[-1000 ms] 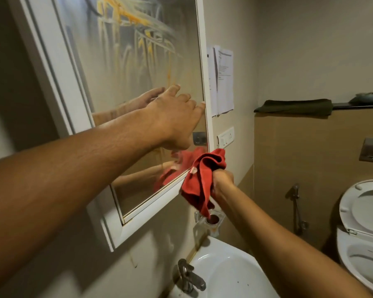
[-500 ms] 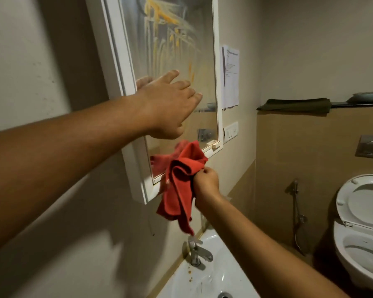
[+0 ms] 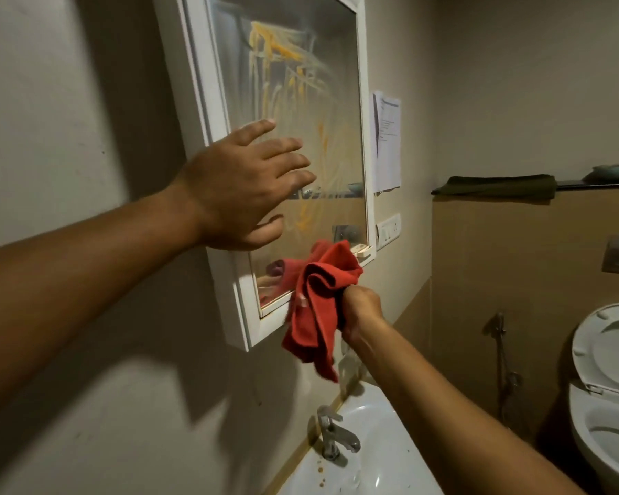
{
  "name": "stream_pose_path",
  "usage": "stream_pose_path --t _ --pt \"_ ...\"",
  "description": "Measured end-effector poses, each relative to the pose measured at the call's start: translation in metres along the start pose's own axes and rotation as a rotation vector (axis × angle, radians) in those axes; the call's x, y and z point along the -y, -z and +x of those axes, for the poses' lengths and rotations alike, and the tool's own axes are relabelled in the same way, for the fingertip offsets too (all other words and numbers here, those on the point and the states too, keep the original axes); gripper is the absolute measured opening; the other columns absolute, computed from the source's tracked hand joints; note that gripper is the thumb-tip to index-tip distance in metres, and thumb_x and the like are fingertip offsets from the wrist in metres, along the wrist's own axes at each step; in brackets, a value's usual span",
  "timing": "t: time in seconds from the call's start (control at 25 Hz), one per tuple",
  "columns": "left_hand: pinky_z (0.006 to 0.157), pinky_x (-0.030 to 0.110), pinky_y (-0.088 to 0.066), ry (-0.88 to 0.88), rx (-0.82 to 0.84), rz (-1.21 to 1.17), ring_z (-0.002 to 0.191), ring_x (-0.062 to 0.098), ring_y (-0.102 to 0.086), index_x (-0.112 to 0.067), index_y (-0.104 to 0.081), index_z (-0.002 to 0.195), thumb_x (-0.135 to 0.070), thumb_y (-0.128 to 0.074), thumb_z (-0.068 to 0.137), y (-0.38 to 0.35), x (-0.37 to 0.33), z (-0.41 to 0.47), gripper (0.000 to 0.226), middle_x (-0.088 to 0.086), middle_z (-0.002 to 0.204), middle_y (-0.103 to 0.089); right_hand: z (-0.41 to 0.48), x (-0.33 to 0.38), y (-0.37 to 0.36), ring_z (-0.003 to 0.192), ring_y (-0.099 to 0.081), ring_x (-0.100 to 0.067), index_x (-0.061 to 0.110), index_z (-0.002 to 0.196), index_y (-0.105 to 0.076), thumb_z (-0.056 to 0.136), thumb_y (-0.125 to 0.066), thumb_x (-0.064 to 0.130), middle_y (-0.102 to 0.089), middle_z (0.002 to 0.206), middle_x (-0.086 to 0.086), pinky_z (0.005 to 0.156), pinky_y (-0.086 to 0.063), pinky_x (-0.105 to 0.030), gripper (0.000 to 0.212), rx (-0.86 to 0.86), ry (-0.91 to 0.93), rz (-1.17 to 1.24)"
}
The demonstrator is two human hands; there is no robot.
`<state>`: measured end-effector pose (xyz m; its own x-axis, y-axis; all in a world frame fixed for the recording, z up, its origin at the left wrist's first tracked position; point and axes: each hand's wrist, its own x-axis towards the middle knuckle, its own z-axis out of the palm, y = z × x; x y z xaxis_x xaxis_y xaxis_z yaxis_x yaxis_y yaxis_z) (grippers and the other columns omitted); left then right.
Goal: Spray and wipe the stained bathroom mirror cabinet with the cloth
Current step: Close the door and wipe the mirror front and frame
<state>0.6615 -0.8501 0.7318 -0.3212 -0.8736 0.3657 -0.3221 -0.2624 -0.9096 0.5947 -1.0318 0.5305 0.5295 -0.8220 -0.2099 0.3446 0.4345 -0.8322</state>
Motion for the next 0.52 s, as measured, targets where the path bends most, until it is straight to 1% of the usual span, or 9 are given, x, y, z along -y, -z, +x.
stream_pose_path --t 0.04,0.08,0.12,0.16,0.2,0.28,0.36,0.48,0.52 --pt "0.121 0.056 -0.024 -0.005 -0.026 -0.024 0.145 0.035 -0.043 -0.012 -0.047 0.15 -0.057 -0.032 0.091 -0.002 0.0 0.0 0.076 0.018 0.151 -0.052 -0.002 -0.006 -0.002 0.084 -0.069 -0.036 -0.011 0.112 -0.065 0.097 -0.055 -0.006 -0.073 0.104 -0.028 0.074 -0.061 -0.046 0.019 0.011 0.025 0.0" --pt "0.12 0.056 -0.026 -0.011 -0.049 -0.04 0.144 0.036 -0.044 -0.011 -0.049 0.149 -0.056 -0.033 0.091 -0.005 0.0 0.001 0.075 0.018 0.15 -0.053 -0.002 -0.003 -0.001 0.09 -0.069 -0.037 -0.012 0.119 -0.065 0.097 -0.055 -0.006 -0.072 0.11 -0.03 0.083 -0.061 -0.052 0.024 0.015 0.018 0.039" --pt "0.12 0.056 -0.028 -0.012 -0.07 -0.051 0.143 0.036 -0.045 -0.011 -0.05 0.148 -0.056 -0.034 0.091 -0.007 0.0 0.001 0.074 0.019 0.149 -0.054 0.006 0.005 -0.001 0.098 -0.07 -0.039 -0.011 0.124 -0.064 0.099 -0.052 -0.006 -0.071 0.117 -0.032 0.093 -0.059 -0.056 0.028 -0.004 0.021 0.086" --pt "0.119 0.056 -0.029 -0.008 -0.084 -0.059 0.143 0.036 -0.045 -0.012 -0.051 0.148 -0.055 -0.034 0.091 -0.008 0.001 0.001 0.074 0.018 0.149 -0.054 0.014 0.019 0.0 0.107 -0.07 -0.04 -0.008 0.128 -0.063 0.102 -0.047 -0.003 -0.069 0.123 -0.031 0.1 -0.055 -0.058 0.031 -0.024 0.008 0.17" --pt "0.119 0.056 -0.03 -0.003 -0.091 -0.065 0.143 0.036 -0.045 -0.012 -0.051 0.148 -0.055 -0.034 0.091 -0.009 0.001 0.001 0.074 0.018 0.149 -0.054 0.026 0.035 0.001 0.115 -0.068 -0.04 -0.004 0.133 -0.062 0.107 -0.04 0.005 -0.068 0.128 -0.027 0.105 -0.053 -0.056 0.035 -0.055 -0.019 0.262" --pt "0.119 0.055 -0.03 0.01 -0.094 -0.066 0.144 0.036 -0.045 -0.013 -0.052 0.147 -0.055 -0.034 0.091 -0.011 -0.001 0.002 0.073 0.018 0.15 -0.054 0.051 0.06 0.01 0.12 -0.067 -0.035 0.007 0.138 -0.058 0.113 -0.027 0.022 -0.069 0.131 -0.017 0.109 -0.051 -0.05 0.043 -0.127 -0.107 0.298" --pt "0.119 0.054 -0.03 0.014 -0.083 -0.07 0.144 0.036 -0.044 -0.013 -0.052 0.147 -0.056 -0.035 0.091 -0.011 -0.001 0.004 0.072 0.018 0.15 -0.053 0.065 0.066 0.014 0.11 -0.072 -0.033 0.008 0.134 -0.059 0.113 -0.025 0.024 -0.071 0.116 -0.014 0.103 -0.056 -0.049 0.043 -0.153 -0.115 0.283" --pt "0.12 0.053 -0.029 0.017 -0.063 -0.064 0.145 0.036 -0.042 -0.014 -0.05 0.149 -0.057 -0.035 0.091 -0.01 -0.002 0.002 0.073 0.018 0.152 -0.051 0.059 0.04 0.014 0.08 -0.074 -0.034 0.004 0.112 -0.067 0.11 -0.031 0.015 -0.076 0.086 -0.017 0.078 -0.063 -0.051 0.037 -0.163 -0.026 0.208" --pt "0.12 0.053 -0.029 0.021 -0.073 -0.058 0.145 0.036 -0.042 -0.014 -0.05 0.149 -0.056 -0.035 0.091 -0.011 -0.001 0.001 0.073 0.018 0.152 -0.051 0.057 0.031 0.012 0.079 -0.074 -0.035 0.003 0.111 -0.068 0.108 -0.034 0.011 -0.077 0.082 -0.018 0.074 -0.063 -0.05 0.035 -0.14 -0.025 0.192"
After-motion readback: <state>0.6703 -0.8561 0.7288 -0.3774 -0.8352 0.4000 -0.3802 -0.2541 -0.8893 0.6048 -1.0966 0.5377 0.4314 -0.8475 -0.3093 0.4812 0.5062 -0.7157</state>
